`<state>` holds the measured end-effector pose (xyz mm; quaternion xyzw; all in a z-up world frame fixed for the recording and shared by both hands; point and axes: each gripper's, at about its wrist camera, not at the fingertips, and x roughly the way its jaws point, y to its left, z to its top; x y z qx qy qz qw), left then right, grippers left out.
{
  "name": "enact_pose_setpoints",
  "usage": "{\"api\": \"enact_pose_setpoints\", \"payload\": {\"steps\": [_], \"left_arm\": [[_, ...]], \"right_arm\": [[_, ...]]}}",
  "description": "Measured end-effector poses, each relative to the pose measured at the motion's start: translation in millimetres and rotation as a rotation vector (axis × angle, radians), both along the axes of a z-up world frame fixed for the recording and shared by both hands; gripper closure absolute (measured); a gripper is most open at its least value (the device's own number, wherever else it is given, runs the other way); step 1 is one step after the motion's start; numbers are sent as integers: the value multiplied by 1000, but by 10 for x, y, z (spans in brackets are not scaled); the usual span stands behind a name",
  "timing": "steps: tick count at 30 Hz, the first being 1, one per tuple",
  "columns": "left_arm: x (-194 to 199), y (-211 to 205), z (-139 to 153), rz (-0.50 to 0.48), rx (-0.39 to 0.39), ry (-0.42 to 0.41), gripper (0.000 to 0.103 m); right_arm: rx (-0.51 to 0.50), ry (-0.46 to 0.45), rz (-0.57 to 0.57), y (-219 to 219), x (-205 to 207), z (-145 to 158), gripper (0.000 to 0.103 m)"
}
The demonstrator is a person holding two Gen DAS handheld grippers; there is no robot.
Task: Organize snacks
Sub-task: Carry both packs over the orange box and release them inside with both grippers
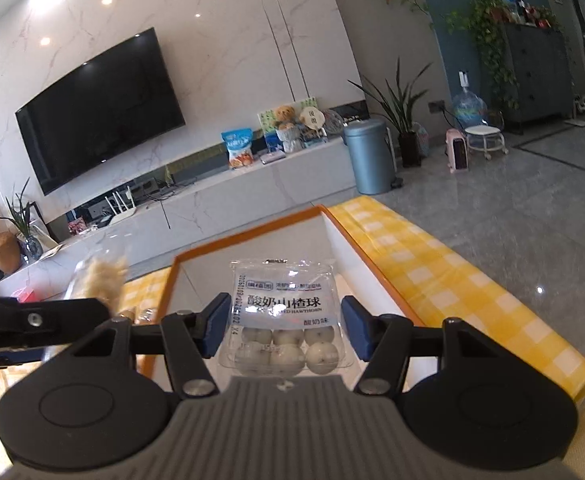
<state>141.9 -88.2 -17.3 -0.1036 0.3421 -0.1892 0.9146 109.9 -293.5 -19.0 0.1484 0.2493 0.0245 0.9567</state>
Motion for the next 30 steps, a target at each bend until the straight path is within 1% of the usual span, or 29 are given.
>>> {"api": "enact_pose_setpoints", "payload": {"steps": [2,3,5,7,9,11,12,14,16,17,22,25,28,30], "left_arm": [[59,-84,-65,4,33,14,11],[79,-107,-97,-4,32,27,11],[75,-111,-171,-28,-1,48,11],[114,-118,-221,-39,-9,75,11],[140,-147,-272,-26,22,87,11],[127,-204,-310,-11,75,88,11],[119,-212,-330,-4,88,89,11],[104,-202,-359,-4,60,93,10],[95,-168,-382,4,32,105,5],[86,-153,-390,7,23,104,5],[-22,-53,-312,45,-17,86,5],[-56,-17,-226,42,-17,79,5],[-61,-1,-142,24,3,72,5],[-88,18,-96,40,42,52,4]], "right_arm": [[15,12,-19,-38,61,-32,44],[29,16,-29,-60,75,-45,44],[76,1,-62,-134,46,-69,44],[95,-19,-94,-165,12,-71,44],[109,-25,-110,-218,-11,-84,44],[138,-15,-111,-257,8,-105,44],[150,-11,-105,-275,15,-117,44],[162,-7,-91,-296,31,-120,44],[153,-6,-83,-280,24,-113,44],[148,-6,-81,-270,26,-111,44],[153,2,-78,-294,34,-127,44],[158,16,-69,-292,48,-144,44],[141,42,-41,-267,114,-159,44],[114,74,-7,-213,157,-178,44]]}}
